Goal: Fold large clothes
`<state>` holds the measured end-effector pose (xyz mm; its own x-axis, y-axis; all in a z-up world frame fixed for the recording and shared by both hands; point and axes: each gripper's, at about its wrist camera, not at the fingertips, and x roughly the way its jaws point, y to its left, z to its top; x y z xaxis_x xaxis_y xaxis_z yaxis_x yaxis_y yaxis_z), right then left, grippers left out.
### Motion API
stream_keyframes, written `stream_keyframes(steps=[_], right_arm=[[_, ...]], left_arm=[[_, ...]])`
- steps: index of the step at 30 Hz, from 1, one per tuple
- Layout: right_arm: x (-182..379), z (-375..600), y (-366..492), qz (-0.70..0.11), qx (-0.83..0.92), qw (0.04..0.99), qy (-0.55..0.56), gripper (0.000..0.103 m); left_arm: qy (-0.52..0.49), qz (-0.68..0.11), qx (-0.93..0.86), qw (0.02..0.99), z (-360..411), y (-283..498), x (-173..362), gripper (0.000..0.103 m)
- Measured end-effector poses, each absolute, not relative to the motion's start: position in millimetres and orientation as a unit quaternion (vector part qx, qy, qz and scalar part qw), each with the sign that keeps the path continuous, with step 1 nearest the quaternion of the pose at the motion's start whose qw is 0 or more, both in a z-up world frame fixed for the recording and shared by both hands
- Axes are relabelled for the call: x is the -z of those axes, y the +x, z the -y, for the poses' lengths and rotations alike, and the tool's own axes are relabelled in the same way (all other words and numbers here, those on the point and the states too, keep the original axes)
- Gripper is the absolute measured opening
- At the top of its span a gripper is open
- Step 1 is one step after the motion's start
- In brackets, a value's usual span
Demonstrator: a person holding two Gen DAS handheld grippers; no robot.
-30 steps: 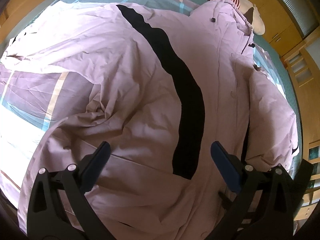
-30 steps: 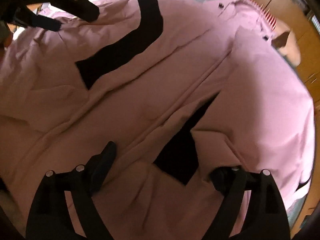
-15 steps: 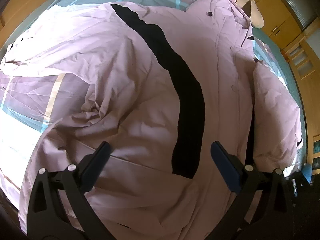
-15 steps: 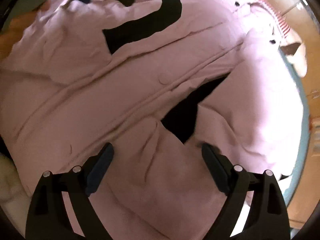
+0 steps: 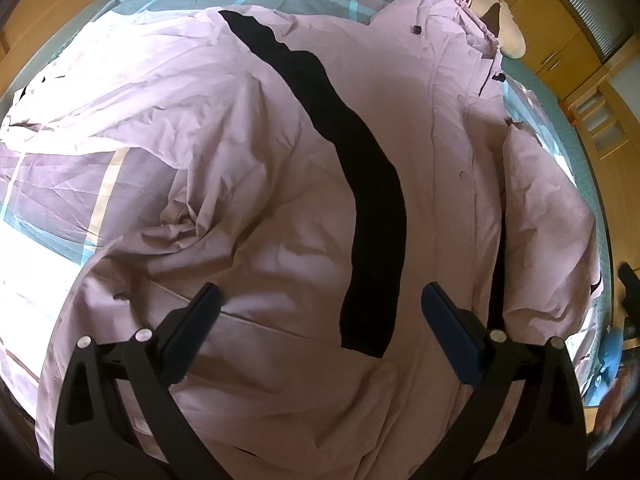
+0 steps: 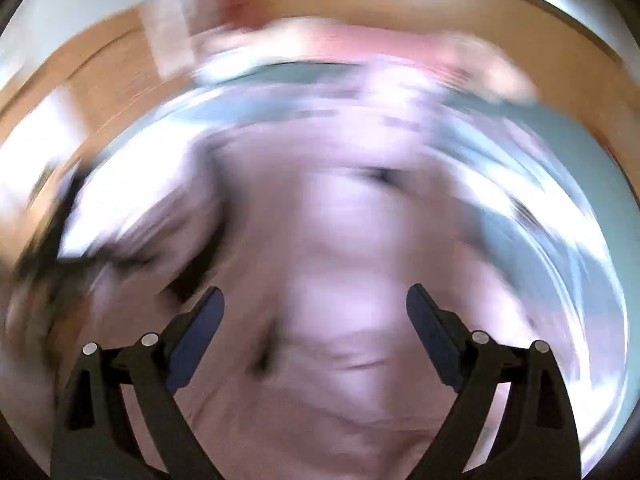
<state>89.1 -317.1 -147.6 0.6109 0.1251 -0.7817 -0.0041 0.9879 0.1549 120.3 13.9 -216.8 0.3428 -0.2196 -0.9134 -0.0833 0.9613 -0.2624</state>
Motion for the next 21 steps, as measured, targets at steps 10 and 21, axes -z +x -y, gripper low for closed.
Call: stream_keyframes(steps=[10, 21], right_arm=[[198, 458, 90, -0.439, 0.155, 0.796, 0.387, 0.093], [204, 408, 100, -0.489, 0.041, 0.810, 0.321, 0.039]], left_arm=[[-0.106, -0.575, 0.058, 0.810, 1, 119, 217, 0.101], [-0.104, -0.568, 0.065, 0.814, 3, 117, 214, 0.101]])
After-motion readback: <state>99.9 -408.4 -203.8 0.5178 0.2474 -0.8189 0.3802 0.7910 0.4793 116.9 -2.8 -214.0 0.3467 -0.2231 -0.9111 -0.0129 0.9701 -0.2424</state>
